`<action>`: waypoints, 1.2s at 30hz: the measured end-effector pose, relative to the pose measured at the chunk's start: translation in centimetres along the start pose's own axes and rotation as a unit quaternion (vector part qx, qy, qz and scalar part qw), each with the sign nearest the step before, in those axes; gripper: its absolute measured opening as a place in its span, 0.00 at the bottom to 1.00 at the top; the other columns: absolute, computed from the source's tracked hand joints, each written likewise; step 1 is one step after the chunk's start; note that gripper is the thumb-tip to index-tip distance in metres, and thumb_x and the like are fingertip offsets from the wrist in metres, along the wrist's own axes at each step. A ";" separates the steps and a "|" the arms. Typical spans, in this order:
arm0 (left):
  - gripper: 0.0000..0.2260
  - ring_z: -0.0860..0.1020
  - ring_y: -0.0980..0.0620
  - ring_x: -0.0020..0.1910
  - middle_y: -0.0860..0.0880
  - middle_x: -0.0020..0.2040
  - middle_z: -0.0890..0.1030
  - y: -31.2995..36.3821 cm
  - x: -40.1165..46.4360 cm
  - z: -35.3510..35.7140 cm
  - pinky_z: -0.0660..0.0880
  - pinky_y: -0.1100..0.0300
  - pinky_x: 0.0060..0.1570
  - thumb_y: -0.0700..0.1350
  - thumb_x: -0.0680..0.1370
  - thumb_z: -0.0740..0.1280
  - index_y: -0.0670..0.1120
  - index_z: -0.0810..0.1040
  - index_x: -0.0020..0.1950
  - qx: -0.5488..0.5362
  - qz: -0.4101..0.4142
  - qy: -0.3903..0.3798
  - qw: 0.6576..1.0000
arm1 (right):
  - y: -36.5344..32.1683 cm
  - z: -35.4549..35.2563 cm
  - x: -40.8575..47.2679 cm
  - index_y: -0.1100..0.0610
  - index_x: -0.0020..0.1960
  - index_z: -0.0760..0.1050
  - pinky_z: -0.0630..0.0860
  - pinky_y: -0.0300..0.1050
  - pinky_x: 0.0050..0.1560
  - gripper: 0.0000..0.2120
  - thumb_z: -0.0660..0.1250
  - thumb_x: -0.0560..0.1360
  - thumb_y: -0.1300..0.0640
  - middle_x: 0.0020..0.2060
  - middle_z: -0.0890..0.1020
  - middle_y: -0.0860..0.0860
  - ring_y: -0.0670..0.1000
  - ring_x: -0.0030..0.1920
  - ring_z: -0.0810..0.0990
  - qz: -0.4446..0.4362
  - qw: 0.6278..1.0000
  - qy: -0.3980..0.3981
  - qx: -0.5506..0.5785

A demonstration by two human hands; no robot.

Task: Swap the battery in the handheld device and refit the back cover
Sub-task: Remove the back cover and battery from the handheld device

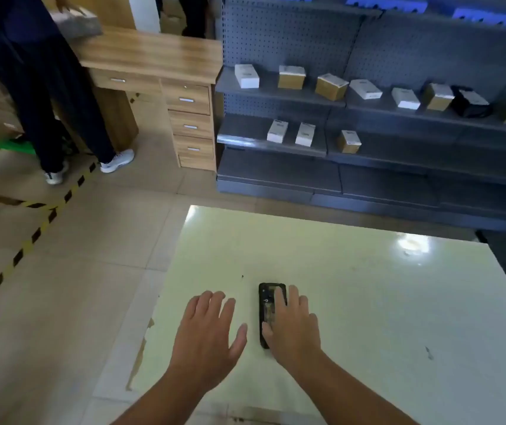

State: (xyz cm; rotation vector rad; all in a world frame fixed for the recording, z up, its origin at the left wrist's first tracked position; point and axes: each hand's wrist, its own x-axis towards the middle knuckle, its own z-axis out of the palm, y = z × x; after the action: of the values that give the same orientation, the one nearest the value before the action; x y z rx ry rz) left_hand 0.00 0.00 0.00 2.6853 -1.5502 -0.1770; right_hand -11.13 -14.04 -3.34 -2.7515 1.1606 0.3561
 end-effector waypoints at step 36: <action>0.29 0.84 0.43 0.62 0.46 0.67 0.85 8.1 0.3 -2.3 0.83 0.42 0.52 0.70 0.82 0.54 0.54 0.84 0.67 -0.845 -0.214 -0.255 0.418 | -0.3 -15.3 -7.8 0.49 0.64 0.61 0.72 0.47 0.42 0.27 0.67 0.72 0.42 0.58 0.65 0.49 0.54 0.51 0.69 -0.051 0.991 0.065 0.105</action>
State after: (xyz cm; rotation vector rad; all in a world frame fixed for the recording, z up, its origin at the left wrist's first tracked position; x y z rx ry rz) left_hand -6.53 -4.38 2.94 1.0174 0.0455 -1.5540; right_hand -13.69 -11.75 13.50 -2.6668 1.0146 0.0387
